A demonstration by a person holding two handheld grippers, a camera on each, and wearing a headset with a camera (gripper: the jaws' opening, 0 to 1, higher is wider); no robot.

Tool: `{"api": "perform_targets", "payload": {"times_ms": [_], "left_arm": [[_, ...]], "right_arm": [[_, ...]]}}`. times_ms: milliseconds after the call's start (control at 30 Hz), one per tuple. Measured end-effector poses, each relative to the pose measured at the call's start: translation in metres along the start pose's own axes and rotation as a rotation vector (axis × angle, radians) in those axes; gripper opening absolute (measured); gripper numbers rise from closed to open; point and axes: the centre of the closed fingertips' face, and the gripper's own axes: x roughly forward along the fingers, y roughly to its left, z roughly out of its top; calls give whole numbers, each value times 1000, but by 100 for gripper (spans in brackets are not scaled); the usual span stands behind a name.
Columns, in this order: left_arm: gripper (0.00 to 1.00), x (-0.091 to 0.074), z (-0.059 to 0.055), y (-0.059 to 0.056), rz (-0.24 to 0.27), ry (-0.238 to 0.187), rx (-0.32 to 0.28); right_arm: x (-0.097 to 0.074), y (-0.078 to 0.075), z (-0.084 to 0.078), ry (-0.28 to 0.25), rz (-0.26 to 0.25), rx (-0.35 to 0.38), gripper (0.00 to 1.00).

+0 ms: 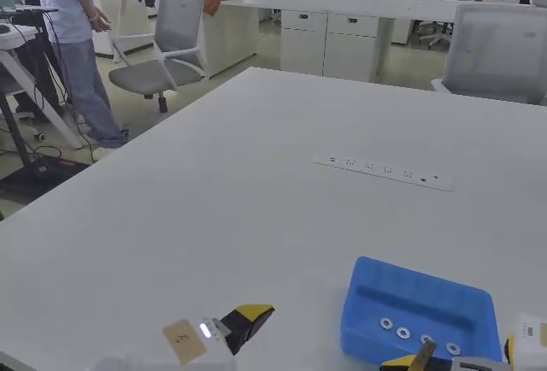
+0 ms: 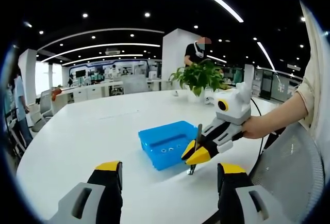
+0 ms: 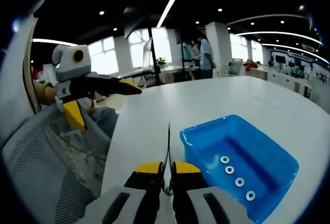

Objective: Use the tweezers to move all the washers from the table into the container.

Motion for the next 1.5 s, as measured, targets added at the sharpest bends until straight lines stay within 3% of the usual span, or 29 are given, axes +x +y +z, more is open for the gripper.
{"api": "perform_targets", "payload": {"times_ms": [267, 333, 567, 767, 867, 1067, 1300, 1500], "left_arm": [[76, 0, 0, 0, 1, -2, 2], [76, 0, 0, 0, 2, 0, 2], [76, 0, 1, 1, 0, -7, -13], [76, -1, 5, 0, -4, -31, -22], [77, -1, 6, 0, -6, -35, -35], [77, -2, 10, 2, 2, -57, -47], [78, -3, 12, 2, 0, -70, -61], [78, -3, 13, 1, -4, -77, -66]], "right_arm": [[4, 7, 0, 20, 18, -61, 4], [4, 5, -1, 20, 3, -73, 3], [5, 4, 0, 31, -24, -63, 2], [4, -3, 1, 28, -62, 2, 2], [0, -3, 13, -22, -63, 44, 2], [-10, -2, 42, -75, -55, 12, 3], [-11, -17, 72, -118, -68, -20, 3], [-4, -39, 85, -143, -93, 8, 3]]}}
